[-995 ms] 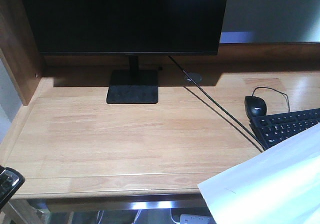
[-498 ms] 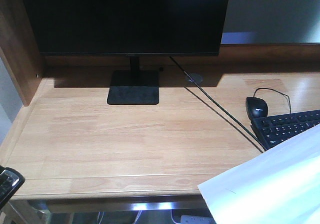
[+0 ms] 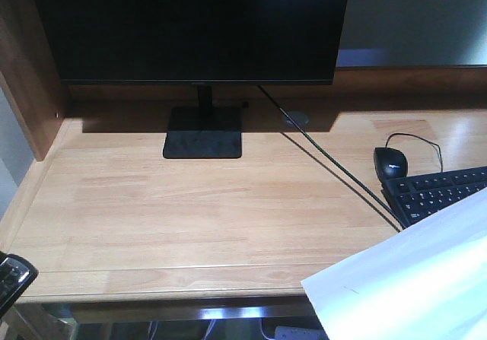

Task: Grab stapler and paper to desk for stapling
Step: 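Drive up to the desk edge in front of the monitor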

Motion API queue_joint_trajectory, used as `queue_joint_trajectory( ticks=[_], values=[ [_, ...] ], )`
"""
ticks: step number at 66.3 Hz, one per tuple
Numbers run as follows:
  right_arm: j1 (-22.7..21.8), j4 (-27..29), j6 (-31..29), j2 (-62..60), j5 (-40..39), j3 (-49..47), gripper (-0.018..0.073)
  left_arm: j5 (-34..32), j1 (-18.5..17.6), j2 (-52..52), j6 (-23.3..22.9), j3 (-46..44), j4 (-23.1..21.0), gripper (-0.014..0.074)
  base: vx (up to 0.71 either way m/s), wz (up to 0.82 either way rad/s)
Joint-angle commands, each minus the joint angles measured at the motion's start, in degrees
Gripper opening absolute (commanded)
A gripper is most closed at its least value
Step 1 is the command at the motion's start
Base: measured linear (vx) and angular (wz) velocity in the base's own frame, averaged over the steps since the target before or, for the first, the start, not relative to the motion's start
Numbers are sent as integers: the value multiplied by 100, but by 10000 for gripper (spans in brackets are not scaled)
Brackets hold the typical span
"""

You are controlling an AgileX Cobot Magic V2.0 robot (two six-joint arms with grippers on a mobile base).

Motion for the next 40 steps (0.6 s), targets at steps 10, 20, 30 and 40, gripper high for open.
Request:
queue_joint_trajectory(
  ticks=[10, 20, 30, 40],
  values=[
    [-5, -58, -18, 69, -422, -170, -5, -665, -34, 52, -13, -172, -1, -7, 0, 0],
    [-5, -58, -18, 69, -422, -170, -5, -665, -34, 52, -13, -172, -1, -7, 0, 0],
    [-5, -58, -18, 69, -430, -170, -5, -665, -34, 52, -13, -172, -1, -7, 0, 0],
    [-5, -58, -18, 69, -430, -170, -5, -665, -34, 52, -13, -172, -1, -7, 0, 0]
  ],
)
